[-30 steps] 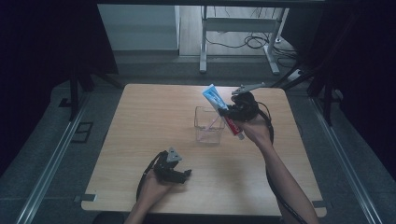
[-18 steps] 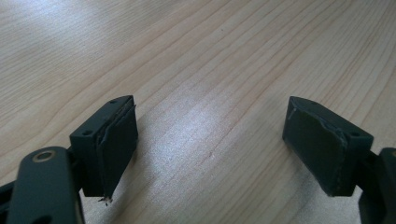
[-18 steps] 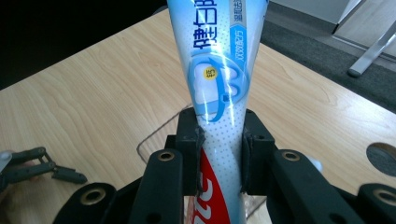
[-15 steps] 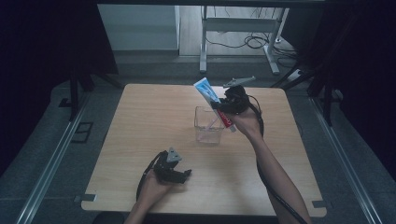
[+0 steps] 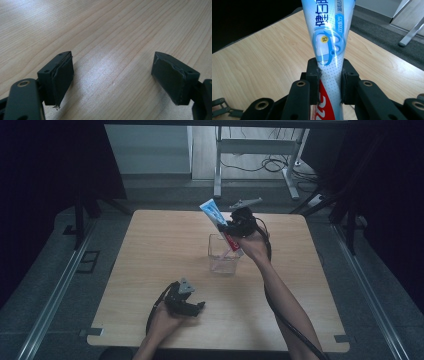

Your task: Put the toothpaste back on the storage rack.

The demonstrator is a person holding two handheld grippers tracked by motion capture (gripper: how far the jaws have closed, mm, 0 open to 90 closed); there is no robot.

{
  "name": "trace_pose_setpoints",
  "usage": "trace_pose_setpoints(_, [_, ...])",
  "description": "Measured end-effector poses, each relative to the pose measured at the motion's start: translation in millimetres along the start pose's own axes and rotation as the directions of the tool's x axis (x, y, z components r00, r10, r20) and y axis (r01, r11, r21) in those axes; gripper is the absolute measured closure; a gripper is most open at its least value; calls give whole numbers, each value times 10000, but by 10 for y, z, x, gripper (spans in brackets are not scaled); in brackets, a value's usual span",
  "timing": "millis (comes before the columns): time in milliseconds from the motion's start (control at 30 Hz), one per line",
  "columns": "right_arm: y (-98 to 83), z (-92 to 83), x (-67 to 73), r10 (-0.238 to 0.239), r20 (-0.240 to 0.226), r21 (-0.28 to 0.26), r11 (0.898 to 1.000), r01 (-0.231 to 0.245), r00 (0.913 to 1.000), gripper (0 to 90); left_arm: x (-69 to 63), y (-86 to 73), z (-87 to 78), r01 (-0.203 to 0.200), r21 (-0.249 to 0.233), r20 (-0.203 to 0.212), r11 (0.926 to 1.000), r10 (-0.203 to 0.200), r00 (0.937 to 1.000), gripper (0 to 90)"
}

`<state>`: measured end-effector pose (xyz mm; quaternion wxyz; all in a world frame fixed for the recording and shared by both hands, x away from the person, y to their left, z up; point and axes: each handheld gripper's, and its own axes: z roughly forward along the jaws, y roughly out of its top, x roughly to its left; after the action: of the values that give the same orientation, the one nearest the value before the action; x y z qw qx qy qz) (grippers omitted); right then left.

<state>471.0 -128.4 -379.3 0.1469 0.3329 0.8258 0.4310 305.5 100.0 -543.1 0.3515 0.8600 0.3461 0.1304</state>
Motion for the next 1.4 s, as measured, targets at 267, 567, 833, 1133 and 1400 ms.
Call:
trace_pose_setpoints(267, [29, 165, 17, -156, 85, -25, 9999, 156, 9998, 728, -1, 0, 0, 15, -2, 0, 10000, -15, 10000, 181])
trace_pose_setpoints(567, [-46, 292, 4, -251, 116, -10, 9997, 251, 9996, 727, 3, 1, -4, -51, 66, -3, 10000, 51, 10000, 180])
trace_pose_setpoints(833, [-118, 340, -30, -191, 149, 75, 9998, 190, 9997, 726, 2, 0, -6, -41, 89, 10, 10000, 41, 10000, 180])
trace_pose_setpoints(1133, [-205, 370, -46, -103, 121, 147, 9998, 101, 9999, 725, 2, 0, -5, -34, 80, 14, 10000, 34, 10000, 181])
trace_pose_setpoints(1400, [-260, 406, -29, -159, 82, 215, 9996, 157, 9998, 723, 3, 0, -5, -36, 80, 13, 10000, 36, 10000, 180])
